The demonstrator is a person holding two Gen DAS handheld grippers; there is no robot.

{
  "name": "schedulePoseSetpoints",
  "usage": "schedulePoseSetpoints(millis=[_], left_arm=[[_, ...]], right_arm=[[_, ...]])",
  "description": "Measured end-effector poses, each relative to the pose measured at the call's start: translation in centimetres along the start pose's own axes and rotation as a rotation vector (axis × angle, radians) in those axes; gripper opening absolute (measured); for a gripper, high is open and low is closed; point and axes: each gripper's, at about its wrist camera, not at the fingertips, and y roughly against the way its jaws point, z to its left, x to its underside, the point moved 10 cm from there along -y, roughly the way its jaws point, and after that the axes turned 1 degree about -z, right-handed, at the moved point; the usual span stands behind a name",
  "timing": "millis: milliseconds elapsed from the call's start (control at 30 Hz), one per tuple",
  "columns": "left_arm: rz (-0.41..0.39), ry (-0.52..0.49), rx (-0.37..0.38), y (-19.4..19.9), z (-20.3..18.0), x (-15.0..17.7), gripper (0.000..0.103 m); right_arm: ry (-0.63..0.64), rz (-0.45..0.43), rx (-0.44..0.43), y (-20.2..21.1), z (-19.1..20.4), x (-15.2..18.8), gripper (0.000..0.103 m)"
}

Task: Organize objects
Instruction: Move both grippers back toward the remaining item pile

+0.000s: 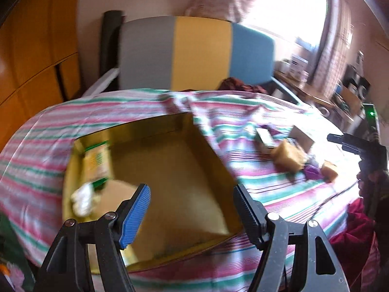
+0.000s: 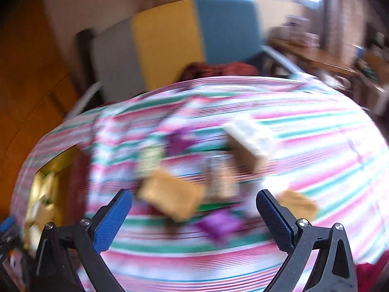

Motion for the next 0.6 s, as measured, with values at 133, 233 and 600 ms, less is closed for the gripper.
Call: schedulePoseSetpoints(millis=[133, 233, 600], left_arm=[[0.031, -0.096, 0.073, -1.6, -5.9, 0.0, 0.072], [0.064, -0.154, 0.131, -3.1, -10.2, 0.5, 0.072], [0.142, -0.183, 0.198, -7.3, -15.7, -0.7, 0.072]], right_arm=[[-0.14, -0.043, 0.102, -0.4, -7.0, 0.1, 0.103], [-0.33, -0.035, 0.057, -0.7, -10.3, 0.4, 0.103], [-0.464, -0.006, -0.027, -1.3, -12.0, 0.8, 0.103]])
